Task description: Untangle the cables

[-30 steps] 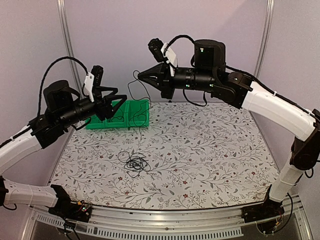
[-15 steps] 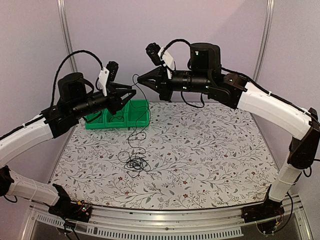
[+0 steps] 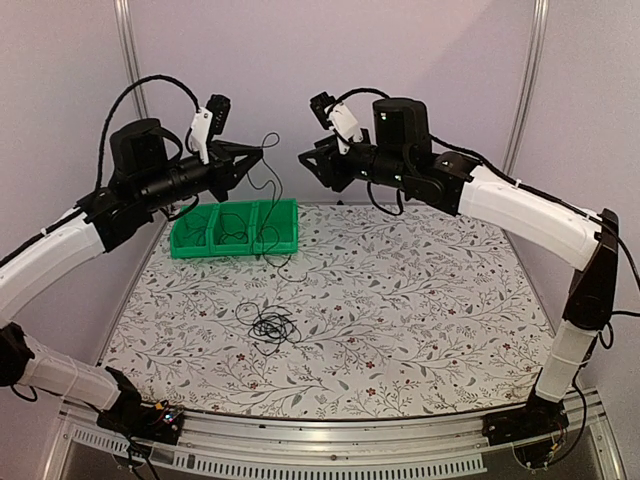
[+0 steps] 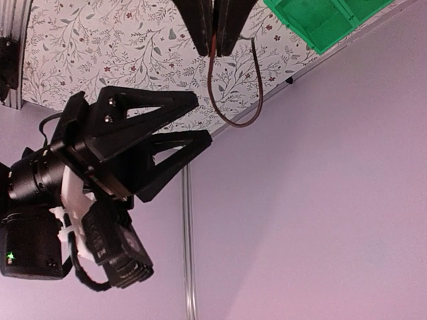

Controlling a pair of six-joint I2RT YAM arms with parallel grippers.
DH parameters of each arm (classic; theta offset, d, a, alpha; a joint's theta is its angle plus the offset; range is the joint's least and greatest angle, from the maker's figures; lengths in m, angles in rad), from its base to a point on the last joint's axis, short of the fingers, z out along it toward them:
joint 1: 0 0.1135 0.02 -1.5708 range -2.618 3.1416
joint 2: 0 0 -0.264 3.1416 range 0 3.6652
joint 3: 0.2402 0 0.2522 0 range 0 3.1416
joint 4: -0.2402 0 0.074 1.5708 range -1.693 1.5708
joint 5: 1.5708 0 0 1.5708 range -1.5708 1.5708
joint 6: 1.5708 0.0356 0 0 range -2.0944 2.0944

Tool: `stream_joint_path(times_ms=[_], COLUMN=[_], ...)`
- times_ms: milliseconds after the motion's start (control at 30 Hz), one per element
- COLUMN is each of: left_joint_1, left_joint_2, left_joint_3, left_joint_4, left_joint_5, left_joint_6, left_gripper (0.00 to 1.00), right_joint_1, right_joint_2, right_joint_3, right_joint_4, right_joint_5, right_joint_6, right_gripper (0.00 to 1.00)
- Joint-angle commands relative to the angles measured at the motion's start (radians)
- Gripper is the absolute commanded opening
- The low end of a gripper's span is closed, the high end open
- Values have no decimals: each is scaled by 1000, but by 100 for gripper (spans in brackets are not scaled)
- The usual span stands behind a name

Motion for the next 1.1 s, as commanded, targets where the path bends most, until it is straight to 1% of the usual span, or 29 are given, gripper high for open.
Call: stream_joint_path(times_ms=[0, 100, 200, 433, 567, 633, 733, 800, 967, 1067], left_joint_1=[64, 98, 135, 176, 206, 216, 230, 248, 308, 334], left_joint_2=[61, 107, 149, 188, 228, 258, 313, 341, 410, 458], left_joint_3=[87, 150, 215, 302, 375, 422, 488, 516, 581, 628], left_joint_4=[-123, -194, -254, -291, -300, -309, -314, -305, -272, -268], left_joint_5=[3, -25, -36, -118, -142, -176, -238, -245, -233, -220], left_joint_6=[-42, -71, -114, -144, -113, -76, -15, 10, -9, -9], left_gripper=[0, 0, 0, 0, 0, 0, 0, 0, 0, 0], right_joint_1=[-52, -54, -56, -62, -65, -65, -66, -73, -84, -85], right_joint_2=[-10, -47, -84, -169, -212, -227, -246, -265, -319, -356], right_joint_3=[-32, -86, -139, -232, -291, -317, -352, -359, -383, -434], right_joint_4=[5, -3, -14, -37, -63, -70, -75, -97, -185, -192], right_joint_5=[-44, -129, -176, -210, -190, -111, -41, -47, -95, -64], right_joint_6=[70, 60, 34, -72, -125, -166, -234, -267, -306, -323], right_gripper=[49, 52, 55, 60, 61, 62, 68, 71, 73, 74])
